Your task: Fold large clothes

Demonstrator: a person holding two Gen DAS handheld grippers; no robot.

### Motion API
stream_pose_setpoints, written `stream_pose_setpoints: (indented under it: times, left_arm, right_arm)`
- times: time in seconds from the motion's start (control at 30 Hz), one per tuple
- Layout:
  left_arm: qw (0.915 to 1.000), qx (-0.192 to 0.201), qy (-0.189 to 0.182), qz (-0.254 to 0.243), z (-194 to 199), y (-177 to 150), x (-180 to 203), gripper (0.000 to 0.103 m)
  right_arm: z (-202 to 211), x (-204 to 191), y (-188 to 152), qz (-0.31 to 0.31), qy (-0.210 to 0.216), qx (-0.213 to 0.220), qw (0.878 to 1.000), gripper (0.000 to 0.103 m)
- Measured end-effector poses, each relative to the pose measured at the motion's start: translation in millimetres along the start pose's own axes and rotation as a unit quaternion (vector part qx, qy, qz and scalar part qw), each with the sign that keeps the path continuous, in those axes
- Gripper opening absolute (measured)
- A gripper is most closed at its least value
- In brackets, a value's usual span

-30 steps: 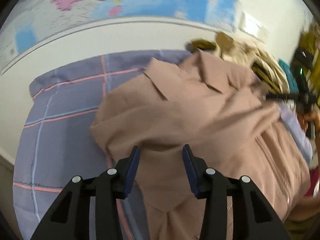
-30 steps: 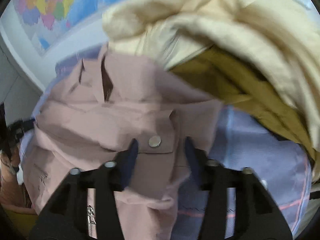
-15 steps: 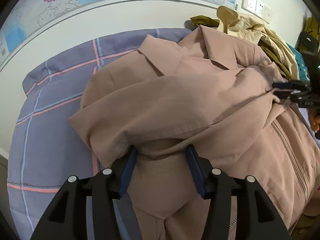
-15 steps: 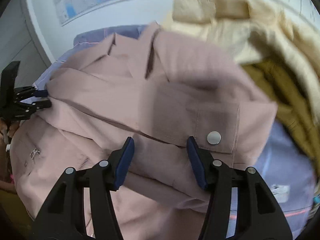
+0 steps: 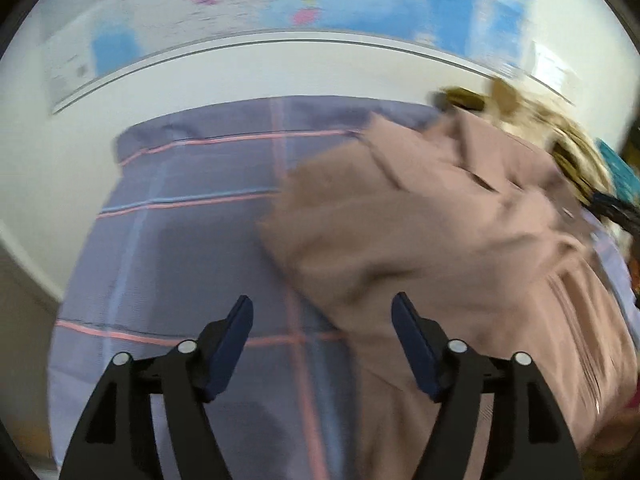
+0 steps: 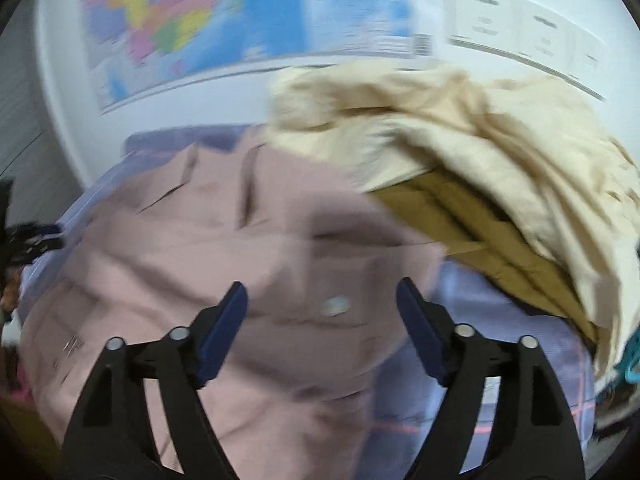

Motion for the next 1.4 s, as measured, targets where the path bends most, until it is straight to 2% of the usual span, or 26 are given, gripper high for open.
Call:
stream_pose_setpoints:
  times: [0.07, 0.13, 0.17, 0.23, 0.27, 0.3, 0.33, 0.37, 0.4, 0.43, 0.5, 0.6, 0.67, 0.73, 0.77, 0.8, 0.83, 0.87, 0.9, 0.97, 1.1, 1.13, 1.2, 1.3, 1.4]
  left_arm:
    - [0.9995, -0.011, 0.000, 0.029, -15.2, 9.6, -15.0, 0.070]
    - [0.9988, -0.030, -0.008, 0.037, -34.9, 14.5, -20.6, 0.071]
    - [0.9978, -0.051, -0.011, 0.040, -50.2, 14.6, -20.4, 0.071]
    - [0.9958, -0.073, -0.039, 0.039, -66.7, 15.7, -10.5, 0.070]
    - [0.9945, -0.075, -0.063, 0.038, -71.7, 17.6, -1.3, 0.070]
    - [0.9948, -0.069, -0.068, 0.033, -73.6, 20.3, 3.2, 0.069]
    - [0.9950, -0.059, -0.076, 0.027, -73.3, 23.9, 9.3, 0.057]
    - [0.9938, -0.057, -0.091, 0.027, -73.3, 26.2, 14.1, 0.030]
    - [0.9938, -0.053, -0.093, 0.032, -74.6, 31.0, 17.1, 0.020]
    - [0.9954, -0.047, -0.078, 0.030, -77.0, 36.4, 17.6, 0.008]
    - [0.9971, -0.033, -0.061, 0.033, -77.3, 45.9, 17.2, 0.005]
    - [0.9971, -0.023, -0.053, 0.049, -79.1, 59.5, 16.6, 0.004]
    - [0.9970, -0.028, -0.055, 0.047, -80.4, 56.3, 20.2, 0.006]
    - [0.9979, -0.032, -0.045, 0.034, -81.5, 50.7, 19.2, 0.012]
    - [0.9987, -0.027, -0.033, 0.029, -79.1, 49.1, 17.8, 0.020]
    - [0.9992, -0.018, -0.029, 0.023, -73.7, 47.7, 16.9, 0.026]
    - [0.9996, -0.011, -0.021, 0.017, -68.7, 47.5, 16.6, 0.034]
    - [0.9999, -0.005, -0.008, 0.011, -64.5, 47.6, 13.7, 0.036]
    - [1.0000, 0.005, 0.004, -0.001, -56.6, 47.6, 12.3, 0.038]
    - [0.9994, 0.026, 0.014, -0.015, -42.7, 49.5, 12.6, 0.048]
    - [0.9979, 0.052, -0.005, -0.038, -18.1, 50.5, 29.6, 0.051]
    - [0.9977, 0.051, -0.012, -0.044, -14.9, 47.9, 35.6, 0.053]
    - [0.9974, 0.045, -0.022, -0.053, -13.3, 40.7, 44.9, 0.061]
    - [0.9974, 0.037, -0.019, -0.059, -17.0, 30.5, 47.9, 0.069]
    - [0.9990, 0.015, -0.011, -0.041, -26.6, 22.8, 37.7, 0.070]
  right_arm:
    - [-2.7, 24.6, -0.3, -0.023, -0.007, -0.001, 1.000, 0.079]
    - [-19.0, 44.8, -2.0, -0.061, 0.001, -0.012, 0.998, 0.079]
    - [-23.8, 52.0, -5.3, -0.072, 0.002, -0.018, 0.997, 0.079]
    - [-38.6, 59.8, -12.4, -0.100, 0.024, -0.031, 0.994, 0.079]
    - [-42.7, 60.1, -14.2, -0.107, 0.038, -0.034, 0.993, 0.074]
    - [-46.7, 58.8, -16.0, -0.113, 0.055, -0.036, 0.991, 0.061]
    - [-49.4, 56.0, -17.5, -0.119, 0.076, -0.037, 0.989, 0.051]
    - [-50.4, 54.0, -18.0, -0.124, 0.092, -0.037, 0.987, 0.034]
    - [-49.0, 53.4, -17.2, -0.123, 0.094, -0.034, 0.987, 0.013]
    - [-44.7, 53.8, -14.6, -0.116, 0.087, -0.029, 0.989, 0.005]
    - [-33.0, 51.0, -6.6, -0.111, 0.093, -0.008, 0.989, 0.004]
    - [-11.8, 48.2, 2.7, -0.106, 0.096, 0.025, 0.989, 0.004]
    - [-14.3, 54.8, -3.0, -0.112, 0.076, 0.013, 0.991, 0.005]
    - [-21.8, 64.8, -19.5, -0.112, 0.043, -0.022, 0.993, 0.017]
    - [-25.5, 67.8, -21.2, -0.113, 0.029, -0.028, 0.993, 0.030]
    - [-24.5, 68.4, -21.4, -0.113, 0.025, -0.025, 0.993, 0.041]
    - [-18.1, 68.8, -19.5, -0.116, 0.033, -0.010, 0.993, 0.045]
    - [-12.9, 68.5, -18.2, -0.120, 0.036, 0.000, 0.992, 0.052]
    - [-5.0, 68.3, -16.1, -0.122, 0.037, 0.011, 0.992, 0.052]
    - [6.1, 65.5, -13.2, -0.112, 0.037, 0.024, 0.993, 0.052]
    - [13.6, 54.7, -13.3, -0.094, 0.034, 0.026, 0.995, 0.058]
    - [13.4, 48.0, -14.9, -0.091, 0.038, 0.023, 0.995, 0.060]
    - [17.4, 42.6, -17.5, -0.083, 0.041, 0.017, 0.996, 0.072]
    - [20.0, 40.2, -21.6, -0.076, 0.033, 0.016, 0.996, 0.075]
    - [18.8, 45.5, -25.9, -0.092, 0.034, 0.014, 0.995, 0.075]
Point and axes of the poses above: each gripper's, at about its wrist camera, not at the fingertips, and z roughly against the way its jaws point, x to its right, y to its top, the point moved 9 cm from there along -z, roughly the way its jaws point, and after that the axes turned 12 degrees about y, right-handed, at the moved point
